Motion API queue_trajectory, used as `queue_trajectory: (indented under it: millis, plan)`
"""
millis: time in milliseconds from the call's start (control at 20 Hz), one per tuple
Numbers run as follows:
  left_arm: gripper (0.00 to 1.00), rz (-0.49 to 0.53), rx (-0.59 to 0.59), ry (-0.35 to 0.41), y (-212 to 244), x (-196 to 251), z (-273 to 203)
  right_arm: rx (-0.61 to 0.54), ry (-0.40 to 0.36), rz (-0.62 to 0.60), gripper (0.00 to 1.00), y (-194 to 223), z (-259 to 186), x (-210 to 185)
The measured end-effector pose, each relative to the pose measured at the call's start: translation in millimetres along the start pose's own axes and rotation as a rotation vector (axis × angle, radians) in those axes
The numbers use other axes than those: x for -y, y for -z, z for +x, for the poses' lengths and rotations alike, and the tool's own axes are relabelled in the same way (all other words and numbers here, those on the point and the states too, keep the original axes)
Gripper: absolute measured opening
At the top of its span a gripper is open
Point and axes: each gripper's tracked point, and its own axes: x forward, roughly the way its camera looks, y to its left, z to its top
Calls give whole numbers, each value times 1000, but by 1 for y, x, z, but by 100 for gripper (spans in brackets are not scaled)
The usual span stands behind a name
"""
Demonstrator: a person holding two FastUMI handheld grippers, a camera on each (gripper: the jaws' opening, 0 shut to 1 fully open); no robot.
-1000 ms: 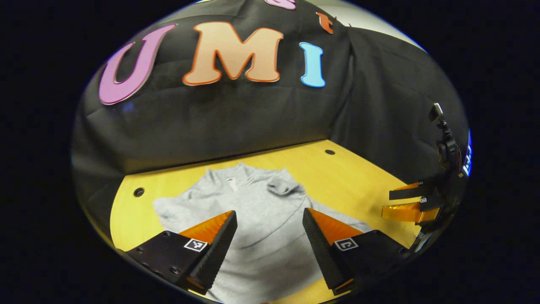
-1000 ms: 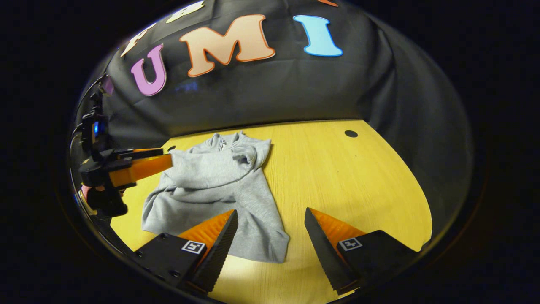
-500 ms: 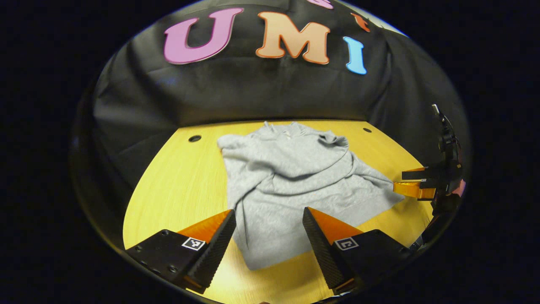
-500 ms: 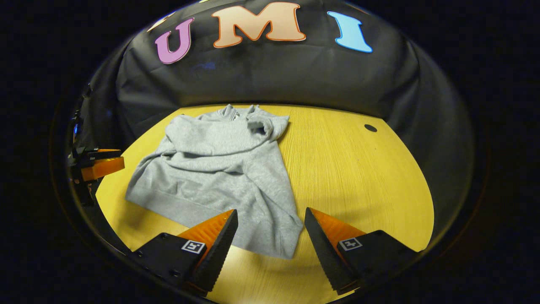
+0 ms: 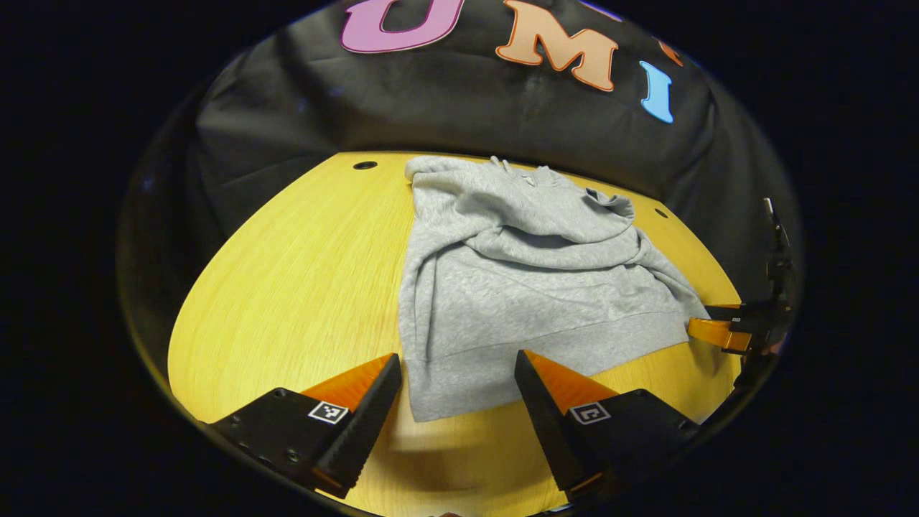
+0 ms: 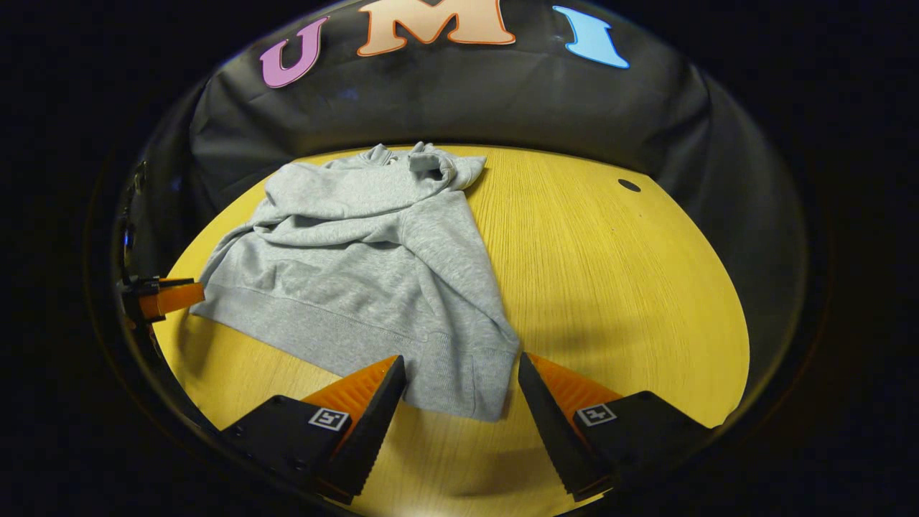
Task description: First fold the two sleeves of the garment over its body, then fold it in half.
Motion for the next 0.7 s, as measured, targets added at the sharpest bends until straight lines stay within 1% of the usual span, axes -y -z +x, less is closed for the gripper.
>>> queue_trajectory:
  millis: [100,150,200,250,400,450,500,550,650,700]
  plan:
    - [95,-24,-17,-1,8,6,3,-6,-11,27,99,2,0,-3]
    - [96,-18,-13,-17,9,7,3,4,-13,30,94,1,2,-3]
    - [98,-9,2,-25,8,6,6,1,-13,23,92,3,2,-3]
    - [98,-9,-5,-40,10,6,6,6,-14,19,97,2,1,-4]
    - [95,14,0,-65,11,6,8,5,-20,21,95,4,2,-7]
    - [100,25,3,-69,11,5,8,9,-26,16,89,3,1,-7]
    - [94,26,5,-67,11,6,9,4,-36,15,89,3,-2,-12]
    - [93,25,9,-59,10,7,9,9,-37,15,74,3,1,-11]
    - [77,17,10,-54,10,7,10,1,-75,28,69,5,-1,-19]
    - [70,10,14,-49,10,7,10,4,-97,46,50,5,0,-25]
